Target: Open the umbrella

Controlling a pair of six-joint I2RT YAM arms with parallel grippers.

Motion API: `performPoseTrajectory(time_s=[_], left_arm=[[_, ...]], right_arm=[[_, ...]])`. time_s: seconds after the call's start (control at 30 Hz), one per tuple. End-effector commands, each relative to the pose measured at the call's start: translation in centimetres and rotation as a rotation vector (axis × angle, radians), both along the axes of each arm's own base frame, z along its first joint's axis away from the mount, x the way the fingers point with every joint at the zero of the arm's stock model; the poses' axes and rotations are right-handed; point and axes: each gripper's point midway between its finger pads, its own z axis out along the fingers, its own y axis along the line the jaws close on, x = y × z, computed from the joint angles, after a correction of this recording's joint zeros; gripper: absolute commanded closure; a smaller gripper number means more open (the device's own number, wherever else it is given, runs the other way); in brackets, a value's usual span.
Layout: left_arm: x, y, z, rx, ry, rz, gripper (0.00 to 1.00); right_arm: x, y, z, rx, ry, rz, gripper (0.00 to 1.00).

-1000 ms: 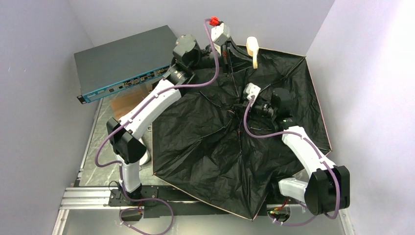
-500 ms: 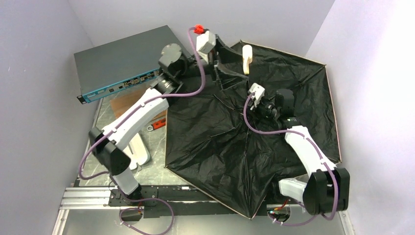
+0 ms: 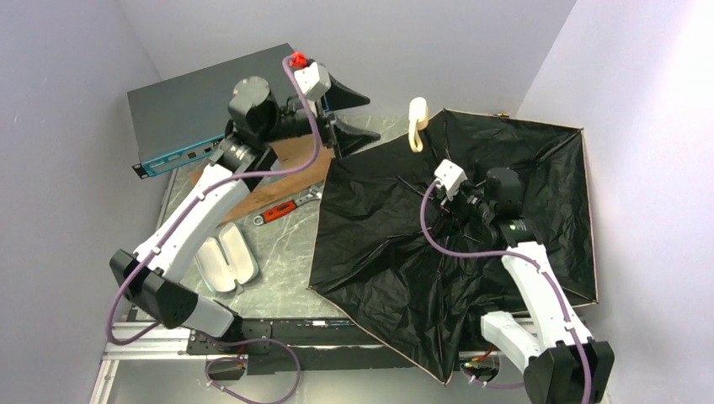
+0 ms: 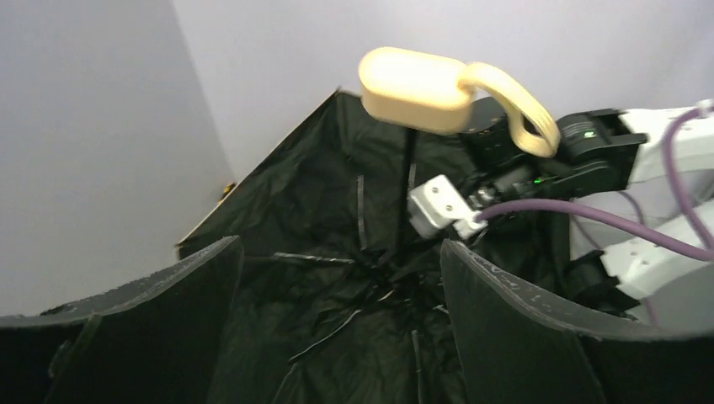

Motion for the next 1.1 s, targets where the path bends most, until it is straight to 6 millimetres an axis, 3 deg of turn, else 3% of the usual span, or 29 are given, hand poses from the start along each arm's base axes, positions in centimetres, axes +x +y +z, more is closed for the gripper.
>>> performPoseTrajectory(time_s=[0.0, 0.13, 0.3, 0.43, 0.5, 0.6, 0.7, 0.8, 0.87, 0.9, 1.07], left_arm=[[2.3, 0.9, -0.6, 0.163, -0.042, 0.061, 0.07], [2.2, 2.1, -1.3, 0.329, -0.240, 0.060, 0.03], [1.2, 2.8, -0.6, 0.425, -0.473, 0.072, 0.02], [1.4, 1.5, -2.7, 0.591, -0.739, 0.125, 0.03], [2.2, 1.0, -4.3, 0.676, -0.880, 0.152, 0.06], [3.7, 0.6, -5.1, 0.729, -1.012, 0.205, 0.08], [3.5, 0.0, -2.3, 0.589, -0.942, 0.248, 0.10], [1.5, 0.4, -0.8, 0.337, -0.616, 0.156, 0.07], [0.9, 1.0, -1.0, 0.204, -0.428, 0.097, 0.08], [0.7, 1.0, -2.0, 0.172, -0.350, 0.070, 0.09], [1.2, -1.2, -3.7, 0.063, -0.218, 0.014, 0.18]], right_arm=[[1.7, -0.8, 1.3, -0.158, -0.023, 0.041, 1.00], [2.7, -0.7, -1.1, -0.203, 0.138, 0.034, 1.00], [3.2, -0.6, -3.6, -0.327, 0.248, 0.053, 1.00], [3.5, 0.2, -3.5, -0.355, 0.282, 0.071, 1.00], [3.6, 0.4, -3.3, -0.351, 0.287, 0.077, 1.00], [3.7, 0.9, -2.6, -0.319, 0.262, 0.078, 1.00], [4.5, 1.7, -0.4, -0.198, 0.208, 0.028, 1.00], [5.1, 2.2, 2.9, 0.000, 0.168, -0.025, 1.00], [5.7, 1.7, 5.5, 0.147, 0.121, -0.078, 1.00], [5.8, 1.6, 6.8, 0.215, 0.092, -0.095, 1.00], [4.6, 2.2, 12.9, 0.452, -0.019, -0.102, 1.00]])
